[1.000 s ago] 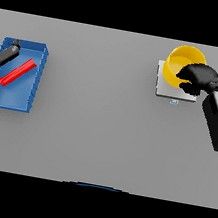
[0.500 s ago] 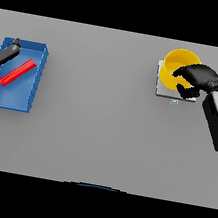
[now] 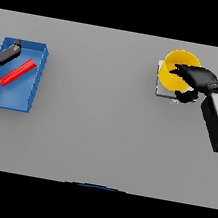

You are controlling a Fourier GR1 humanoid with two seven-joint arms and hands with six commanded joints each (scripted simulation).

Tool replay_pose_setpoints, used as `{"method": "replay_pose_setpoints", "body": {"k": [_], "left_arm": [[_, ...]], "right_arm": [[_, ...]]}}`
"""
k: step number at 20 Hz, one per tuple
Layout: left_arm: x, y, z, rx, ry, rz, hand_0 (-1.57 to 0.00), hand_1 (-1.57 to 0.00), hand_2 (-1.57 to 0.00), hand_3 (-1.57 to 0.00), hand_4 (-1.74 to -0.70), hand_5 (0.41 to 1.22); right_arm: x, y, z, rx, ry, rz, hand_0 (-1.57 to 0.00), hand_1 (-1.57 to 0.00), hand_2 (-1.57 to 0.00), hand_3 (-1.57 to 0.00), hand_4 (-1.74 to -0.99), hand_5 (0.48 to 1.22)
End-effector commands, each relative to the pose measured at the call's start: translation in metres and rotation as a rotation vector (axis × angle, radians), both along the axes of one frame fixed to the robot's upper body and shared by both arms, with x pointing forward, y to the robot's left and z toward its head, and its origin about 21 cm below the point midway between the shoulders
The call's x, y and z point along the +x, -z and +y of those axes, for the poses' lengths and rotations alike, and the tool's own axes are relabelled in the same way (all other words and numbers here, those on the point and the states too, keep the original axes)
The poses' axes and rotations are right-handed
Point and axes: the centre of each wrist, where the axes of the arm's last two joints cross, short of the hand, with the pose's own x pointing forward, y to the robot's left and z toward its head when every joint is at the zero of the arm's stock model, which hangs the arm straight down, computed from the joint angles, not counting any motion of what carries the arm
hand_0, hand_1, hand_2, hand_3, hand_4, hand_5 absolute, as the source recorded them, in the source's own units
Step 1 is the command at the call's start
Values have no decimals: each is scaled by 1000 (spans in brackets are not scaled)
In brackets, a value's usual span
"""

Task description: Pick up the red beaker and tilt it to pour out 1 green nut into yellow bowl. Pick up the yellow bowl and place it on the metallic measuring scale.

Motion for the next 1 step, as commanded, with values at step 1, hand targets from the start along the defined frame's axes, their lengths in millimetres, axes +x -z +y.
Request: {"method": "replay_pose_setpoints", "body": {"k": [1], "left_arm": [[1,1,-2,-4,-1,6,1,1,1,1,-726,665]], "right_arm": [[0,-2,-2,0,4,-3,-21,-19,-25,-146,-1478,738]]}}
